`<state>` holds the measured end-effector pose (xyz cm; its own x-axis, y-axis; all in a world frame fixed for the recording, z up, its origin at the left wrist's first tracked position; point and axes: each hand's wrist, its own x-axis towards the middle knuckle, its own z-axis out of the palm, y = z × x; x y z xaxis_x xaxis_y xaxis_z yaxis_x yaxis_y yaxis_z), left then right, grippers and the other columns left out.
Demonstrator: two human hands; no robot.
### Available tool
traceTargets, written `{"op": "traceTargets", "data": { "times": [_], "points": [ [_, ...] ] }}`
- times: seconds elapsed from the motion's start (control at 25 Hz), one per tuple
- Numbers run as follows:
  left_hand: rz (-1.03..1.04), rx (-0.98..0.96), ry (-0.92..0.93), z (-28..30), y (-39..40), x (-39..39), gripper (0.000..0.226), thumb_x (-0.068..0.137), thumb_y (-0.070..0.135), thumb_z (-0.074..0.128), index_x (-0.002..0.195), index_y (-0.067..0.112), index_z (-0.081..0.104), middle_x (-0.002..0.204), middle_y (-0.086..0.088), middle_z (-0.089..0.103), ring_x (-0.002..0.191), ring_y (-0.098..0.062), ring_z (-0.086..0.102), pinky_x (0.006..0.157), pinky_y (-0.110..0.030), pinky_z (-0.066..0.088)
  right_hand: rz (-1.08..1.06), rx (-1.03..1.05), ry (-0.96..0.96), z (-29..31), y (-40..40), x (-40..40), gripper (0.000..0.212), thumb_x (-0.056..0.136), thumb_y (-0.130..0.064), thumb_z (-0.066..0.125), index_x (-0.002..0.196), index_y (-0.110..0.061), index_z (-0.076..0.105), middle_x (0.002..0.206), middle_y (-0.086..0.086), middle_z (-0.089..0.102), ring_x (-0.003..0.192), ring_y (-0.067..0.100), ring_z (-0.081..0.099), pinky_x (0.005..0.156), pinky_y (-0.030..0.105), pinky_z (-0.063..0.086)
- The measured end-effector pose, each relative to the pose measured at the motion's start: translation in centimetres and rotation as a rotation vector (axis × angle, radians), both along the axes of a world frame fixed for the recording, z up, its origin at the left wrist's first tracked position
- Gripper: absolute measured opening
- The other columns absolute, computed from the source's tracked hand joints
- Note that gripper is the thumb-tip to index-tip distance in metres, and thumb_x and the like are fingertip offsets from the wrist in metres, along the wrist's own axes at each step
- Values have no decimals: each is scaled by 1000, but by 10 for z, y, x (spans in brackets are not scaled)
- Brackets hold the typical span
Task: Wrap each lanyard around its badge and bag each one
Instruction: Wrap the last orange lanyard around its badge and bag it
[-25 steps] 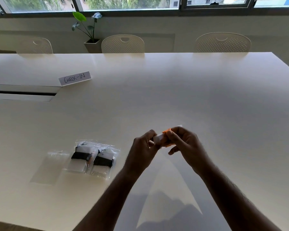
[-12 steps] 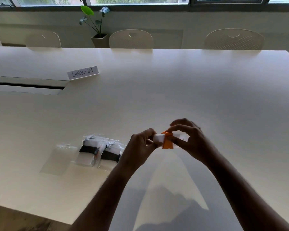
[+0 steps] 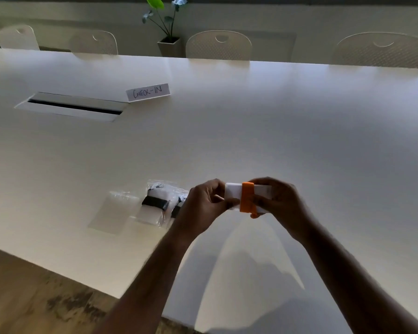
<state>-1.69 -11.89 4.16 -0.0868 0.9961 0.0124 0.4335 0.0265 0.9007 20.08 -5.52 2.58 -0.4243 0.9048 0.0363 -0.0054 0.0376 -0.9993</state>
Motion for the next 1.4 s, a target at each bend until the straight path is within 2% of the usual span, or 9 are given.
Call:
{"op": "traceTargets", "data": {
  "times": [0.12,0.32,0.56,0.72,0.88,1.04,1.24,1.36,1.4],
  "points": [
    [91,19,-39,3,-6,-23,22,86,38,82,100,23,73,90,3,78,86,-10,74,77,-26,61,1,-6,3,-7,0,-16,27,89,-1,77,107,-21,79,96,17,77,77,43,76,70,55,65],
    [395,83,-35,-6,-19,-88,8,93,30,77,93,23,74,80,6,75,71,-7,68,70,-28,56,-8,-19,-21,-9,1,-31,29,90,6,74,104,-19,78,96,21,75,77,44,75,70,55,65],
    [663,62,497,-43,-49,-174,13,91,17,72,104,13,74,96,-4,77,92,-30,68,84,-39,56,-5,-21,-44,-13,3,-54,28,90,8,73,105,-15,77,101,26,72,79,35,74,68,53,66],
    [645,-29,703,-63,-65,-198,42,87,1,71,129,6,70,112,-22,76,100,-47,63,89,-49,54,8,-16,-50,-14,5,-66,28,89,5,75,103,-20,78,96,18,74,76,32,75,67,50,65],
    [586,-203,781,-75,-72,-200,51,92,11,72,142,18,62,144,-8,62,116,-46,54,93,-51,45,12,-5,-80,-15,4,-77,27,89,3,76,101,-21,78,93,13,75,74,32,75,66,52,66],
    [561,-227,788,-78,-75,-204,48,99,6,57,139,30,64,152,2,56,131,-34,53,99,-50,40,32,-3,-100,-14,0,-83,31,88,1,78,94,-29,79,88,3,77,72,31,76,65,49,67],
    [569,-149,717,-78,-80,-217,51,90,-8,53,121,27,72,140,7,66,133,-15,59,114,-52,25,36,-4,-113,-17,-1,-87,26,88,-2,80,97,-27,79,91,6,77,73,34,76,67,52,66],
    [631,-81,712,-73,-74,-225,8,97,19,65,103,22,70,111,1,75,103,-28,72,112,-58,33,41,-15,-106,-18,-4,-88,25,87,-2,80,97,-25,78,90,5,77,73,30,75,66,53,66],
    [650,-83,725,-71,-69,-226,10,96,32,68,98,22,68,103,3,75,94,-27,72,108,-59,38,42,-15,-106,-18,-5,-88,25,87,-2,80,97,-25,78,90,5,77,73,30,75,66,52,66]
  ]
}}
